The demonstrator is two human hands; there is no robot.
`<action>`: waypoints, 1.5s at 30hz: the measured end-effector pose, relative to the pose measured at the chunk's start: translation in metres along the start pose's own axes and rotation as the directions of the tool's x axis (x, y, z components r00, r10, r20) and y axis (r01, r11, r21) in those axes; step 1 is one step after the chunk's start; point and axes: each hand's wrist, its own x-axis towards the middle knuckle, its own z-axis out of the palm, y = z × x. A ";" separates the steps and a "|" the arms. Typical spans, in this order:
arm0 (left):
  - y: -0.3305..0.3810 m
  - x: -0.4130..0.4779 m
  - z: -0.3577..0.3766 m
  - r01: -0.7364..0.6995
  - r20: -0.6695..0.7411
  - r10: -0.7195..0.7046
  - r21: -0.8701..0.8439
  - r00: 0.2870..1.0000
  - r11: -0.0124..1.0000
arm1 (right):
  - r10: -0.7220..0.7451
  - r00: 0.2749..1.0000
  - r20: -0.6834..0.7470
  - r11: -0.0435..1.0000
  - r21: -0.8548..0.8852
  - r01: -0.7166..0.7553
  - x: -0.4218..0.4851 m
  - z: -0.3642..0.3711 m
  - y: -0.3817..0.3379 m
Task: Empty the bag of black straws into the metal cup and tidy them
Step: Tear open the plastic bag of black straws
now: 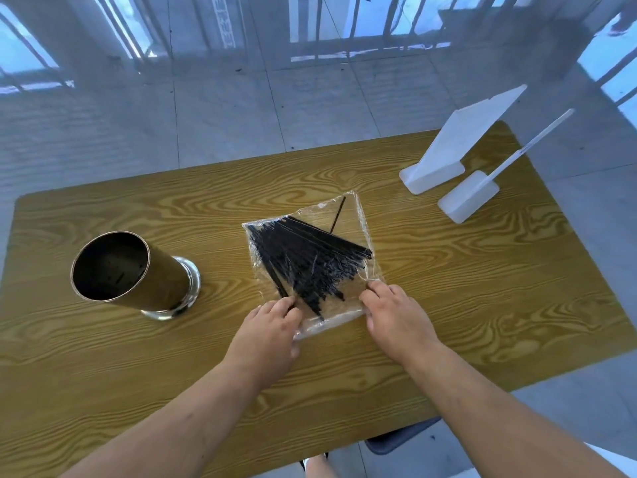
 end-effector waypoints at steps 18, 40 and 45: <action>-0.019 -0.019 -0.140 0.053 -0.423 -0.142 -0.215 0.895 0.975 | 0.106 0.939 -0.327 0.933 0.360 0.020 0.001 -0.126 -0.007; -0.029 -0.067 -0.322 0.020 -0.761 0.002 0.020 0.649 1.000 | 0.038 0.841 -0.540 0.490 0.743 0.455 0.024 -0.317 -0.107; -0.016 -0.079 -0.341 0.087 -0.778 0.088 0.180 0.622 0.980 | -0.032 0.817 -0.575 0.467 0.714 0.521 0.022 -0.336 -0.139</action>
